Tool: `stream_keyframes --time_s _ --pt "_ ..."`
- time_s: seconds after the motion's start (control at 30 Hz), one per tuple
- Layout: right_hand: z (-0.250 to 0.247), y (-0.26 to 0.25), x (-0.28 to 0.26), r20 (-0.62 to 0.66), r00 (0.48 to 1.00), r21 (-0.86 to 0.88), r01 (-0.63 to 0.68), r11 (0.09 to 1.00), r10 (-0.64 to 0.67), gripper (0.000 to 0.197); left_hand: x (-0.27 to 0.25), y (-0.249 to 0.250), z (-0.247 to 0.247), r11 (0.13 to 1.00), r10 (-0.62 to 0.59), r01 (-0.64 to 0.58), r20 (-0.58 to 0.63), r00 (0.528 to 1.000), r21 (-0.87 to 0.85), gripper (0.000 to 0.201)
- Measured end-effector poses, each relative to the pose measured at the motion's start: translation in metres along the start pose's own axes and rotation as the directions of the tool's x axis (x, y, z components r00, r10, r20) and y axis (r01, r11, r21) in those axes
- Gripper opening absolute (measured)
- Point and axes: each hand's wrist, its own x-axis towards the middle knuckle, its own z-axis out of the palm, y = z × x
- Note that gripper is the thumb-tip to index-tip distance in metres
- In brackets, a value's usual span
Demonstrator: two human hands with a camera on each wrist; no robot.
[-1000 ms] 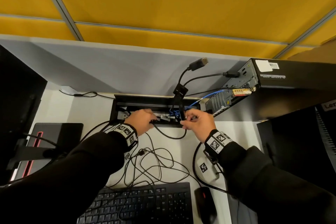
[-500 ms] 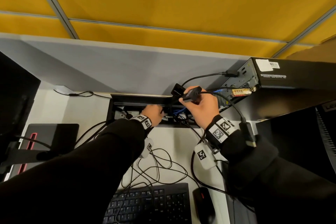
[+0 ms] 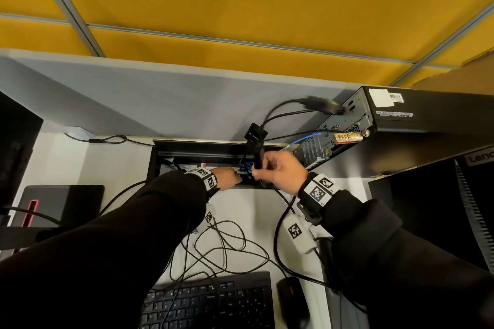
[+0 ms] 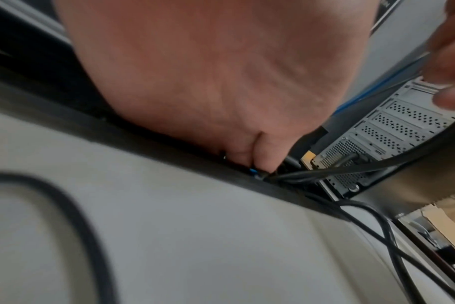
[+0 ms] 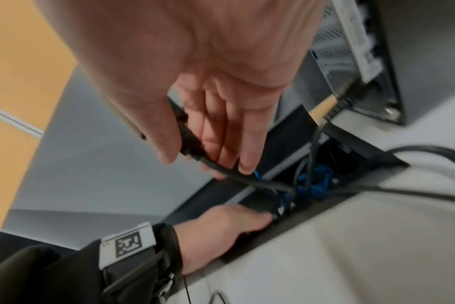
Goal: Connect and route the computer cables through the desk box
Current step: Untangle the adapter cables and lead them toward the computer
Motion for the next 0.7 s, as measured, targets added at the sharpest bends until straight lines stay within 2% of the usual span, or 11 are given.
stream_keyframes --time_s 0.07,0.13,0.27,0.33,0.47,0.6,0.7 --pt "0.006 0.009 -0.006 0.086 0.995 0.028 -0.049 0.998 0.047 0.030 -0.004 -0.004 -0.001 0.999 0.037 -0.037 -0.039 0.999 0.006 0.038" --pt "0.007 0.015 -0.011 0.093 0.992 0.071 -0.091 0.993 0.084 0.034 -0.002 -0.016 -0.003 0.997 0.069 -0.067 -0.074 0.995 0.025 0.035" --pt "0.005 0.013 -0.019 0.109 0.993 0.004 -0.047 0.999 0.046 0.015 0.002 -0.045 0.003 0.993 0.104 -0.109 -0.103 0.989 -0.043 0.031" --pt "0.005 0.010 -0.021 0.058 0.998 -0.006 -0.015 1.000 0.015 0.012 0.002 -0.052 0.007 0.994 0.094 -0.099 -0.098 0.991 -0.043 0.034" --pt "0.002 0.002 -0.020 -0.086 0.995 -0.064 0.036 0.997 -0.042 0.016 -0.005 -0.041 0.005 0.998 0.033 -0.031 -0.035 0.999 0.059 0.056" --pt "-0.003 0.005 -0.016 -0.185 0.983 -0.115 -0.009 0.993 -0.012 0.019 -0.002 -0.029 0.004 0.992 -0.037 0.028 0.073 0.997 0.120 0.074" --pt "0.001 0.014 -0.013 -0.213 0.977 -0.039 -0.028 0.999 0.020 0.020 0.005 -0.032 0.005 0.995 -0.038 0.029 0.088 0.995 0.099 0.082"
